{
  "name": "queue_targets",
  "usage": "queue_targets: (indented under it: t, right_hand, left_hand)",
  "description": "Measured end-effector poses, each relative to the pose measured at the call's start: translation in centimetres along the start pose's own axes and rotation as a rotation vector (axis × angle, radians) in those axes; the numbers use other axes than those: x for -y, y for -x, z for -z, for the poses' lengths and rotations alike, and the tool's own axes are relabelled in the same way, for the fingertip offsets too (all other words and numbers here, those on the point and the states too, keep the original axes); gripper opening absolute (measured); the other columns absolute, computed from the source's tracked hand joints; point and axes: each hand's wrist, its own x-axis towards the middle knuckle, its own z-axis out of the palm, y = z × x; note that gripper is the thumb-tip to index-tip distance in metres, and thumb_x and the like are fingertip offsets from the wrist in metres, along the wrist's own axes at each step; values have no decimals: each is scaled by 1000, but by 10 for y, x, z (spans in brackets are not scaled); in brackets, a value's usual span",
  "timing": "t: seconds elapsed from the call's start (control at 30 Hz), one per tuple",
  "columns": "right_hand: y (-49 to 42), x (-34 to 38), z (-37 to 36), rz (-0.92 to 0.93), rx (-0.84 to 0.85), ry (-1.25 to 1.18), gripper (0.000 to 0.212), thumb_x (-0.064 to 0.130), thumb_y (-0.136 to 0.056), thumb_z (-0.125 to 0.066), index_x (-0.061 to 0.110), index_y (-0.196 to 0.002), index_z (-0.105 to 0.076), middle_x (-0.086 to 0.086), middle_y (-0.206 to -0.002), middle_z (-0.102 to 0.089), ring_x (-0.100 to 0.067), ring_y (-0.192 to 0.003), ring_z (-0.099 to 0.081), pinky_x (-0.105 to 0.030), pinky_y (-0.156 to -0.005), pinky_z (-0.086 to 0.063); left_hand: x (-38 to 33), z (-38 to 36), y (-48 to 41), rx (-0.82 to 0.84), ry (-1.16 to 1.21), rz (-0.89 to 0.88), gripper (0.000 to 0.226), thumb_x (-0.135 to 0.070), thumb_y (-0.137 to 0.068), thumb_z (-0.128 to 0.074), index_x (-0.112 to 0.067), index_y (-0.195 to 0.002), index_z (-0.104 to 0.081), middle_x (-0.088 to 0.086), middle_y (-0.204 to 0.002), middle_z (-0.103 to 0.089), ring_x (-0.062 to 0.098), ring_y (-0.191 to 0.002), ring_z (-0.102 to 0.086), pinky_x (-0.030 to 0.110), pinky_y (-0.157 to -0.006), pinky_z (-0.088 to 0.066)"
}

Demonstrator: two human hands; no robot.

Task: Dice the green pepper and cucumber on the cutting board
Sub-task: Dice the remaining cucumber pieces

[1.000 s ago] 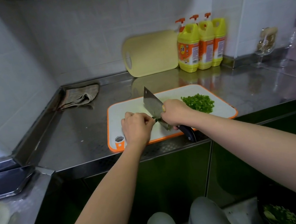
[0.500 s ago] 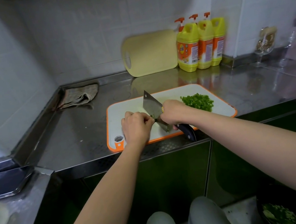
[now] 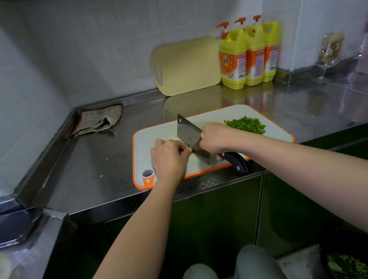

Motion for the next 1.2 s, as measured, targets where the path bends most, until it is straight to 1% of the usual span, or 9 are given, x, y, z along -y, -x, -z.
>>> queue_targets:
  t: [0.13, 0.3, 0.47, 0.57, 0.7, 0.8, 1.0, 1.1, 1.2]
  right_hand:
    - [-4, 0, -3, -12, 19, -4, 20, 1, -92, -39, 2, -76, -50, -12, -54, -54, -20, -43, -56, -23, -41, -43]
    - [-14, -7, -8, -42, -74, -61, 20, 5, -95, -41, 5, -76, -48, -11, -59, -55, -19, -42, -56, -22, -39, -42]
    - [-20, -18, -1, -28, -150, -146, 12, 6, -94, -42, 5, -84, -49, -10, -59, -56, -18, -39, -56, -19, -39, -39]
    - [-18, -11, -3, 8, -114, -167, 14, 8, -94, -44, 7, -81, -48, -11, -55, -57, -19, -40, -57, -20, -41, -40]
    - [-16, -5, -16, -4, -13, -179, 12, 2, -90, -43, 1, -84, -54, -13, -55, -57, -19, -36, -54, -19, -41, -41]
    - [-16, -17, -11, -55, -8, -209, 10, 1, -90, -43, -2, -88, -52, -17, -64, -57, -22, -40, -54, -23, -45, -44]
    - [-17, -41, 5, -120, -40, -252, 7, 2, -91, -44, 0, -89, -51, -17, -70, -59, -20, -41, -54, -23, -47, -43]
    - [-16, -37, 6, -74, -96, -380, 21, 14, -94, -43, 3, -78, -50, -15, -66, -57, -21, -42, -53, -24, -50, -42]
    - [-11, -30, 13, -60, -134, -532, 39, 24, -97, -31, 4, -71, -50, -14, -60, -53, -23, -43, -50, -25, -52, -41]
  left_hand:
    - [0, 0, -1, 5, 20, -5, 13, -38, -86, -69, -28, -83, -76, 0, -91, -67, 21, -97, -46, 28, -73, -26]
    - [-2, 3, 1, 13, 11, -69, 16, -30, -91, -62, -25, -90, -77, 0, -91, -69, 20, -100, -45, 27, -74, -25]
    - [-3, 6, 2, -13, 25, 3, 14, -24, -89, -62, -28, -92, -75, -1, -94, -64, 22, -106, -43, 28, -77, -27]
    - [-8, 12, 5, -51, 45, 56, 15, -15, -82, -61, -24, -91, -68, -1, -95, -56, 23, -109, -41, 30, -81, -28]
    - [-7, 13, 8, -98, 22, 63, 20, -8, -78, -57, -20, -93, -61, 2, -100, -62, 25, -109, -40, 32, -82, -26]
    - [-6, 11, 8, -69, 7, 50, 21, -9, -81, -55, -20, -97, -61, 1, -104, -63, 24, -109, -39, 29, -77, -19]
    - [-6, 9, 5, -41, -40, 21, 20, -16, -88, -54, -23, -101, -66, 1, -108, -64, 23, -111, -39, 30, -80, -23]
    - [-7, 12, 4, -58, -24, 11, 18, -19, -91, -54, -26, -97, -69, 0, -106, -66, 22, -110, -39, 29, -81, -23]
    - [-10, 16, 2, -93, 15, -19, 22, -19, -92, -52, -27, -98, -72, -1, -103, -67, 22, -108, -41, 28, -78, -20]
